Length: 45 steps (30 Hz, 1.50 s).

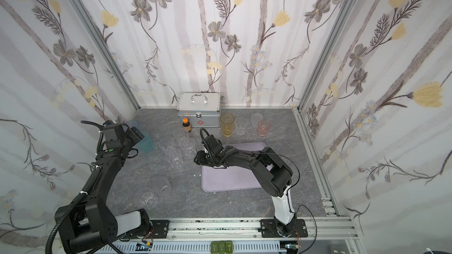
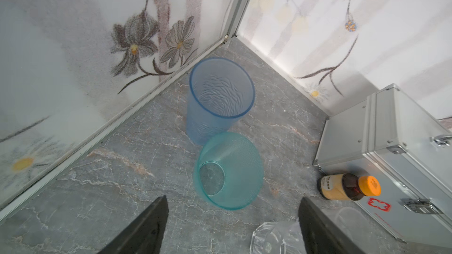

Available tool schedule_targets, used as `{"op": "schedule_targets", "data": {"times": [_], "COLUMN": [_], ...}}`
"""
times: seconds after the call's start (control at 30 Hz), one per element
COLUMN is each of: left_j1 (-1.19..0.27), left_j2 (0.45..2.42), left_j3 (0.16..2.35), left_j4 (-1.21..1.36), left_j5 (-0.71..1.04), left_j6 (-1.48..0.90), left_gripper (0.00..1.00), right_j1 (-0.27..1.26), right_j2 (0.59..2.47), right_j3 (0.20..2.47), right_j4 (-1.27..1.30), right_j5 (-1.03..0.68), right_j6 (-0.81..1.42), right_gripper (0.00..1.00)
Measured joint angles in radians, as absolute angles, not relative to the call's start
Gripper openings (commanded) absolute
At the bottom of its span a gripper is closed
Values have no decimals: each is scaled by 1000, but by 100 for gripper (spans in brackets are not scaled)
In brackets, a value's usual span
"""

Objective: Place the glasses into the tray
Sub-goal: 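Move the right gripper to the yellow glass while the left arm draws back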

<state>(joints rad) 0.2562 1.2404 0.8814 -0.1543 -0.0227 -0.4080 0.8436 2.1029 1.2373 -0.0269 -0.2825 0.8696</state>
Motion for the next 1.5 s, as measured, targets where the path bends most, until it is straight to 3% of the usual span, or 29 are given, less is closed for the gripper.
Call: {"op": "schedule_targets", "data": {"times": [0.8,1.2,1.5], "left_j1": [284,-16,-325], "left_j2": [1371,1219,1191], "left_j3": [1006,944,924], "left_j4": [-161,-160,-160], "left_j5": [-25,-123,-206], "left_j6": [-393,-384,-385], "left_gripper": [86,88,90], "right_j1": [662,463,429], "right_j2": [1844,1774,1933], "right_j3": [1007,1213,1478], "right_j4": [6,-164,-255], "right_j5": [-279,-107,-7], "right_j6": [856,724,681], "right_gripper": [56,55,50]}}
